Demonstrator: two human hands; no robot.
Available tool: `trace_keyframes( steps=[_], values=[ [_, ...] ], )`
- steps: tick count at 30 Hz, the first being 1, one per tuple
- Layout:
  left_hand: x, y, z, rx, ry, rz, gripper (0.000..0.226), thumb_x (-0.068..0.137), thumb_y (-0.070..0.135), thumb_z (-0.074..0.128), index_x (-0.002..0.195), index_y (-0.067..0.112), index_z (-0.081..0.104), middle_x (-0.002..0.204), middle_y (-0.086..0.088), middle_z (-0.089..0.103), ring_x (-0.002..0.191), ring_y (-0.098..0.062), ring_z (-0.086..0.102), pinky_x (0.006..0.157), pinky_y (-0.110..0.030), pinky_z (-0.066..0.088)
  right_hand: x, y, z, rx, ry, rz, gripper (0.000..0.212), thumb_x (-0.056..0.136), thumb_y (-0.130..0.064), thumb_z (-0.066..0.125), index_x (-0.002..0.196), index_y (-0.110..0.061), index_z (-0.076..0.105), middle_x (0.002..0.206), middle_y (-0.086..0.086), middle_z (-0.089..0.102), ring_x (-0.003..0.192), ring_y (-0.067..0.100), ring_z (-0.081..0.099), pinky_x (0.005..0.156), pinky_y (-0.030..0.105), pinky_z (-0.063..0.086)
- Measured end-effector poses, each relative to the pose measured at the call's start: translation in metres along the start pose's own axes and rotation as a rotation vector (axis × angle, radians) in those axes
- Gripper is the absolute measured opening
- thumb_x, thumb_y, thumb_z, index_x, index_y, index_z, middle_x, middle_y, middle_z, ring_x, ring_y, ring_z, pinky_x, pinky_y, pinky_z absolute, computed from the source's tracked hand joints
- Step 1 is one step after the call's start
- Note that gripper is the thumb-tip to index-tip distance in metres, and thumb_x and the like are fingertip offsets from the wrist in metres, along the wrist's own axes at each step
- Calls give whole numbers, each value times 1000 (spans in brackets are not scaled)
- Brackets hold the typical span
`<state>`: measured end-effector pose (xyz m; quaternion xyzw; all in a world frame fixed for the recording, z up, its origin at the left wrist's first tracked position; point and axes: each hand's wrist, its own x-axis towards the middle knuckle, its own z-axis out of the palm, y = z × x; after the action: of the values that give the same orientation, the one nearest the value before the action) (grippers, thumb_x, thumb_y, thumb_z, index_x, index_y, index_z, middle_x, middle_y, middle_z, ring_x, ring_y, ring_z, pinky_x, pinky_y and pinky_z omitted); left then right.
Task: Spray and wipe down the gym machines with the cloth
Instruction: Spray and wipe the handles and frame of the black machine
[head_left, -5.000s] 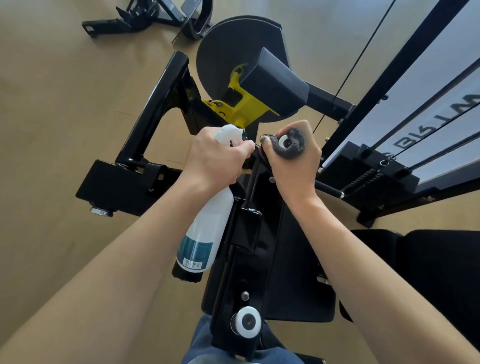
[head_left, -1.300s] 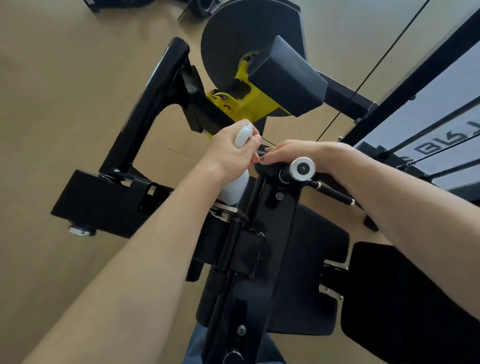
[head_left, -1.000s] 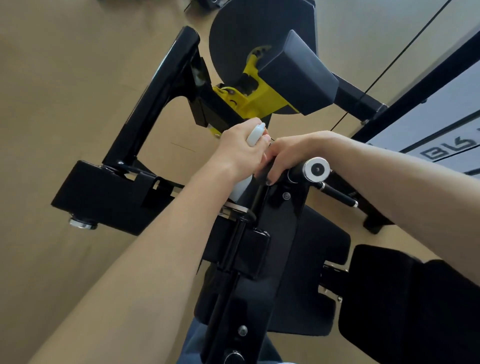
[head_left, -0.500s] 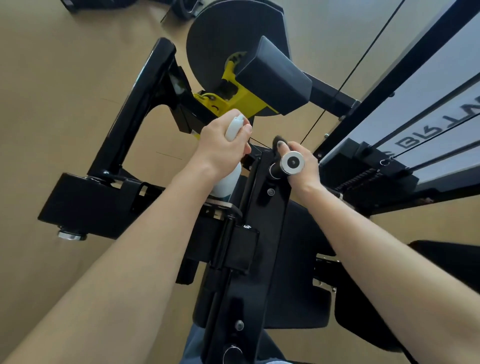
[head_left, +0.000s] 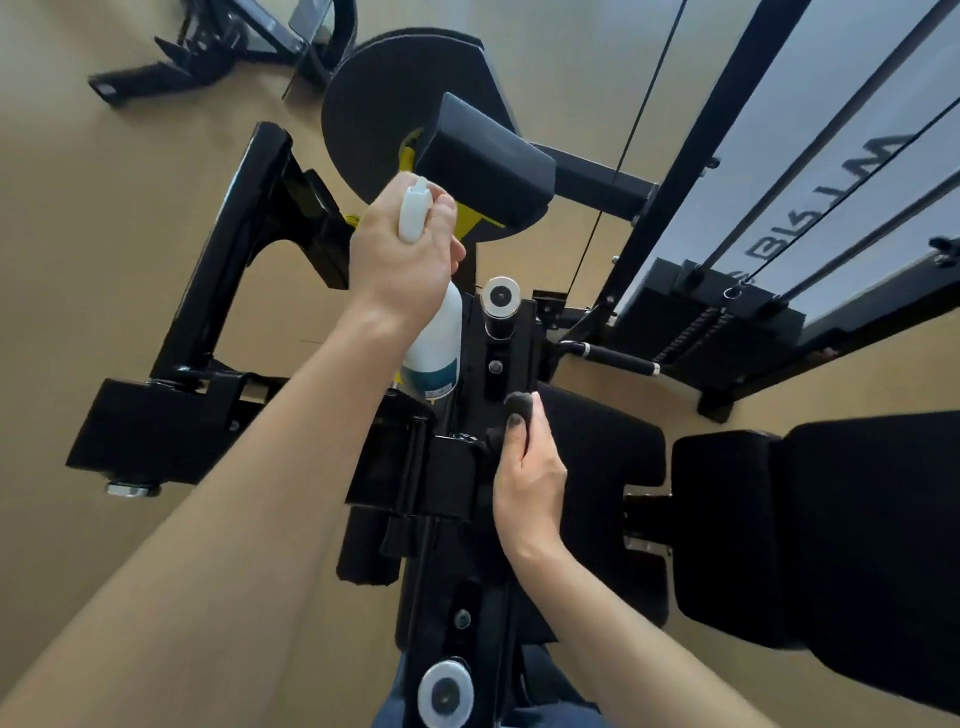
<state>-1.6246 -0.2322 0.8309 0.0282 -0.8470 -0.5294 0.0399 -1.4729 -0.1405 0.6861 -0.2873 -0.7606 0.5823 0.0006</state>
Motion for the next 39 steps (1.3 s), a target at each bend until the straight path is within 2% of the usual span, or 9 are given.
trace_keyframes(
  steps=[5, 9, 14, 18, 21, 24, 28, 33, 39],
  values=[
    [-16, -9, -4, 58, -13, -28, 16, 111, 27, 52, 102, 16, 60, 75, 5, 63, 61, 8, 61, 57, -5, 46, 50, -17, 11, 48, 9, -10, 47, 109, -40, 36, 152, -23, 45, 149, -3, 54, 141, 12, 45, 119, 29, 35],
    [-22, -11, -12, 54, -9, -49, 12, 110, 33, 53, 102, 25, 59, 78, 5, 65, 68, 0, 63, 62, -13, 51, 99, -42, 9, 45, -10, -7, 42, 111, -33, 35, 149, -20, 48, 139, -2, 59, 130, 12, 48, 98, 11, 29],
    [-13, -14, -26, 19, -15, -97, 11, 108, 32, 55, 100, 27, 61, 79, 2, 66, 73, -5, 64, 70, -25, 53, 76, -35, 3, -9, -37, -66, 37, 110, -32, 38, 143, -25, 53, 125, -10, 64, 119, 7, 57, 98, 23, 45],
    [-1, -17, -32, 27, -12, -110, 15, 108, 33, 55, 101, 21, 61, 85, 1, 65, 71, -5, 66, 72, -29, 56, 45, -16, -15, -46, -77, -68, 28, 110, -29, 43, 131, -32, 60, 101, -22, 61, 89, -23, 54, 75, -3, 40],
    [11, -22, -31, 82, -55, -79, 17, 108, 33, 55, 103, 20, 63, 86, 0, 65, 68, -2, 64, 69, -23, 56, 27, -7, -15, -79, -81, -63, 34, 109, -29, 43, 139, -24, 58, 114, -19, 64, 103, -12, 57, 84, -3, 38],
    [20, -28, -32, 171, -104, -28, 23, 109, 33, 53, 107, 13, 65, 86, -4, 64, 59, 9, 60, 56, -4, 43, 20, -3, 3, -71, -22, -57, 42, 109, -34, 40, 148, -22, 49, 143, -5, 58, 134, 9, 51, 112, 26, 44],
    [32, -45, -41, 229, -180, 4, 31, 109, 40, 53, 107, 12, 65, 80, -2, 64, 58, 10, 58, 59, -12, 44, 57, -31, 13, -68, 50, -81, 39, 110, -36, 35, 141, -22, 54, 120, -7, 64, 101, 5, 61, 81, 7, 48],
    [52, -72, -46, 171, -323, 10, 33, 106, 40, 58, 96, 10, 69, 70, -2, 62, 56, -4, 58, 55, -8, 45, 132, -80, 5, 95, 92, 219, 30, 108, -33, 44, 100, -15, 66, 97, 4, 66, 96, 25, 63, 78, 32, 50],
    [73, -96, -53, 170, -558, 68, 34, 101, 37, 68, 85, 7, 72, 68, 0, 59, 56, -11, 57, 57, -26, 50, 149, -160, -26, 440, 122, 229, 19, 105, -35, 52, 107, -17, 56, 114, 18, 68, 95, 32, 75, 80, 50, 63]
  ],
)
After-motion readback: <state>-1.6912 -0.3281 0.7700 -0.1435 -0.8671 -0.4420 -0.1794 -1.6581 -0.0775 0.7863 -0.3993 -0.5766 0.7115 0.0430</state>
